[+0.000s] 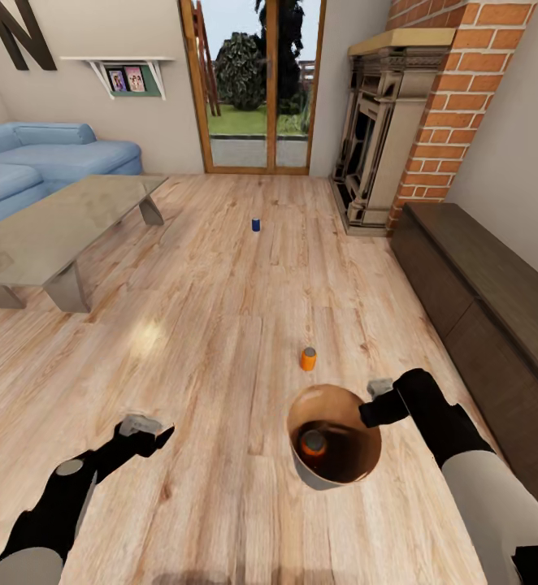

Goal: Put the three can of soda from the living room inside the tash can in the kitchen.

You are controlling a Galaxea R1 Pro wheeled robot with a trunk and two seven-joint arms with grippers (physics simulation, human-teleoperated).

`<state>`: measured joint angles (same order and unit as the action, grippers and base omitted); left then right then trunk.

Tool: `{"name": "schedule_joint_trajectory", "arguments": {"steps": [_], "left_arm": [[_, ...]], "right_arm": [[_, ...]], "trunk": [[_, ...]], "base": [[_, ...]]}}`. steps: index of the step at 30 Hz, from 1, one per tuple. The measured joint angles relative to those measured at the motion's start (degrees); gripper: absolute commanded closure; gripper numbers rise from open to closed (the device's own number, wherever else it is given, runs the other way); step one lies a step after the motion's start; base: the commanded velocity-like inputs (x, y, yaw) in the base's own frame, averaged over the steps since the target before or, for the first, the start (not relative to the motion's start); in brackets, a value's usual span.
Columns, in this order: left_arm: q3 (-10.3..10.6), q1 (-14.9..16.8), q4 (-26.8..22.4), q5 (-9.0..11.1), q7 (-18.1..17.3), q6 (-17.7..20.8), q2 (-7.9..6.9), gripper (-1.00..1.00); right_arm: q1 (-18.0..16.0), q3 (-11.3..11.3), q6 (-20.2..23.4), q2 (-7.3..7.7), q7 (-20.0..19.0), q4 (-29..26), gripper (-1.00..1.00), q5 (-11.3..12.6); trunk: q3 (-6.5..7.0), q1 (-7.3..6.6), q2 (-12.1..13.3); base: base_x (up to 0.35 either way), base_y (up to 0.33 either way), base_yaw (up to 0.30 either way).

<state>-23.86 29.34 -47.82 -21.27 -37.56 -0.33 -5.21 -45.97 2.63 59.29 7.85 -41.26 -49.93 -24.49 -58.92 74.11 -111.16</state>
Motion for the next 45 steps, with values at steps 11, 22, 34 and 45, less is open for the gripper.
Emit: {"name": "schedule_joint_trajectory", "arguments": {"steps": [11, 22, 34, 45], "left_arm": [[0.0, -0.6, 14.5, 0.0, 4.5, -12.0, -0.15, -1.0], [0.0, -0.6, 15.7, 0.0, 5.0, -12.4, -0.15, -1.0], [0.0, -0.6, 15.8, -0.2, 5.2, -12.3, -0.16, -1.0], [0.0, -0.6, 15.8, -0.2, 5.2, -12.4, -0.15, -1.0]], "right_arm": [[3.8, -9.3, -6.0, 7.87, -0.3, -0.3, 1.0, -1.8], [4.1, -9.9, -8.0, 8.36, -0.1, 0.4, 1.0, 1.6], [4.1, -13.6, -8.0, 7.69, 0.1, 0.2, 1.0, 1.0], [4.2, -14.7, -8.0, 7.52, 0.2, 0.1, 1.0, 0.8]], "trunk": [[-0.01, 0.0, 0.0], [0.0, 0.0, 0.0], [0.02, 0.0, 0.0], [0.4, 0.0, 0.0]], "base": [[0.0, 0.0, 0.0], [0.113, -0.025, 0.0], [0.3, -0.038, -0.146], [0.322, 0.0, -0.247]]}}
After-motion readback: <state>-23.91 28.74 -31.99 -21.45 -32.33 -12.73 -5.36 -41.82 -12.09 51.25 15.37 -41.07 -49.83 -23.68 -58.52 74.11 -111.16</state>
